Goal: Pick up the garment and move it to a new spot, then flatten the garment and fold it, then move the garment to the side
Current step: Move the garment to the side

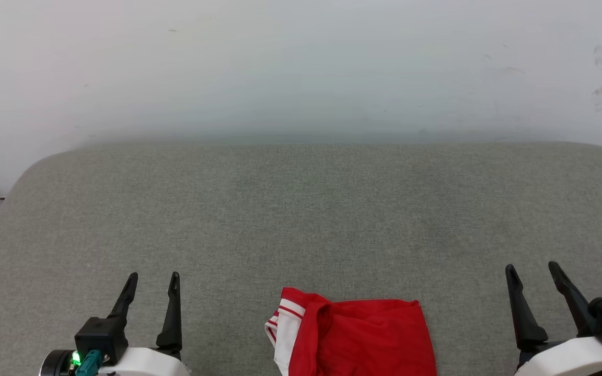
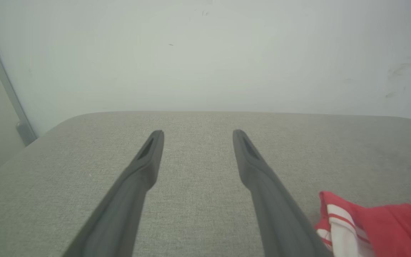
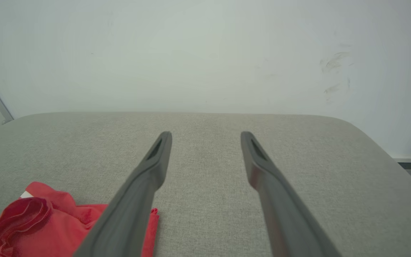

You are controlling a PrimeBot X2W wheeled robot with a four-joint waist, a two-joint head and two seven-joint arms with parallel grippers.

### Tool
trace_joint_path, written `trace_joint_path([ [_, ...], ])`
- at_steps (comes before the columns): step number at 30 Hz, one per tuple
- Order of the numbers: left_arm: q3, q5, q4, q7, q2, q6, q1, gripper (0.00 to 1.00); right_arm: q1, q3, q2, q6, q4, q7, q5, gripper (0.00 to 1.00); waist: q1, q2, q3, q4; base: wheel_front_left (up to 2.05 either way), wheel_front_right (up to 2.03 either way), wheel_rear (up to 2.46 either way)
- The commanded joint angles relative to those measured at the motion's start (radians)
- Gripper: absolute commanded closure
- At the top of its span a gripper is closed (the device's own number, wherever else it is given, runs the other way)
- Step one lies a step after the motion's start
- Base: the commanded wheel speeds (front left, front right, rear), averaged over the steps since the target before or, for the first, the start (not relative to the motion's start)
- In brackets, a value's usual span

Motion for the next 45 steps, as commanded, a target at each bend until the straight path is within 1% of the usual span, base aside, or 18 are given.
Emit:
trace_joint_path([
  [1,0.002,0.006,0.005,-0.004,-0.002,-0.006,-0.001,0.0,0.014,0.0,0.005,0.0,-0.008,0.013,-0.001,0.0,0.0001,0.0,0.002,0.0,0.0,0.0,0.0],
  [6,0.008,0.013,0.01,-0.004,-0.011,-0.013,-0.016,0.0,0.018,-0.031,0.007,0.0,0.008,0.072,0.025,0.0,0.0001,0.0,0.009,0.004,0.0,0.0,0.0],
  [8,0.008,0.016,0.008,-0.004,-0.016,-0.016,-0.024,0.0,0.021,-0.059,0.007,0.0,0.029,0.114,0.061,0.0,0.0001,0.0,0.014,0.011,0.0,0.0,0.0],
  [12,0.012,0.021,-0.002,-0.004,-0.024,-0.024,-0.04,0.0,0.025,-0.106,-0.014,0.0,0.1,0.232,0.161,0.0,0.0001,0.0,0.028,0.029,0.0,0.0,0.0],
  [15,0.016,0.027,-0.011,-0.004,-0.029,-0.03,-0.048,0.0,0.03,-0.106,-0.029,0.0,0.145,0.321,0.232,0.0,0.0001,0.0,0.039,0.043,0.0,0.0,0.0],
  [16,0.016,0.027,-0.011,-0.004,-0.029,-0.03,-0.048,0.0,0.03,-0.106,-0.029,0.0,0.145,0.321,0.232,0.0,0.0001,0.0,0.039,0.043,0.0,0.0,0.0],
  [20,0.021,0.034,-0.027,-0.004,-0.037,-0.034,-0.063,0.0,0.031,-0.065,-0.031,0.0,0.182,0.434,0.319,0.0,0.0001,0.0,0.063,0.064,0.0,0.0,0.0],
  [24,0.022,0.041,-0.036,-0.004,-0.047,-0.041,-0.081,0.0,-0.002,0.006,-0.041,0.0,0.203,0.517,0.393,0.0,0.0001,0.0,0.097,0.084,0.0,0.0,0.0],
  [28,0.022,0.049,-0.033,-0.004,-0.057,-0.047,-0.101,0.0,-0.042,0.075,-0.049,0.0,0.243,0.547,0.445,0.0,0.0001,0.0,0.124,0.098,0.0,0.0,0.0],
  [31,0.023,0.05,-0.031,-0.004,-0.062,-0.052,-0.113,0.0,-0.077,0.115,-0.062,0.0,0.3,0.556,0.482,0.0,0.0001,0.0,0.142,0.106,0.0,0.0,0.0],
  [33,0.028,0.055,-0.028,-0.004,-0.065,-0.054,-0.115,0.0,-0.096,0.134,-0.062,0.0,0.348,0.563,0.508,0.0,0.0001,0.0,0.149,0.109,0.0,0.0,0.0],
  [36,0.03,0.06,-0.023,-0.004,-0.069,-0.058,-0.121,0.0,-0.098,0.162,-0.059,-0.001,0.415,0.603,0.556,0.0,0.0001,0.0,0.157,0.116,0.0,0.0,0.0],
  [40,0.038,0.064,-0.025,-0.004,-0.075,-0.061,-0.127,0.0,-0.103,0.196,-0.064,-0.001,0.455,0.63,0.597,0.0,0.0001,0.0,0.169,0.119,0.0,0.0,0.0],
  [41,0.039,0.066,-0.024,-0.004,-0.077,-0.062,-0.127,0.0,-0.11,0.202,-0.067,-0.001,0.458,0.626,0.603,0.52,0.0001,0.0,0.171,0.119,0.0,0.0,0.0],
  [43,0.042,0.069,-0.022,-0.004,-0.08,-0.064,-0.129,0.0,-0.121,0.213,-0.069,-0.001,0.454,0.612,0.623,1.0,0.0001,0.0,0.173,0.119,0.0,0.0,0.0],
  [45,0.044,0.071,-0.019,-0.004,-0.081,-0.067,-0.128,0.0,-0.129,0.222,-0.079,-0.001,0.443,0.601,0.638,1.0,0.0001,0.0,0.17,0.117,0.0,0.0,0.0],
])
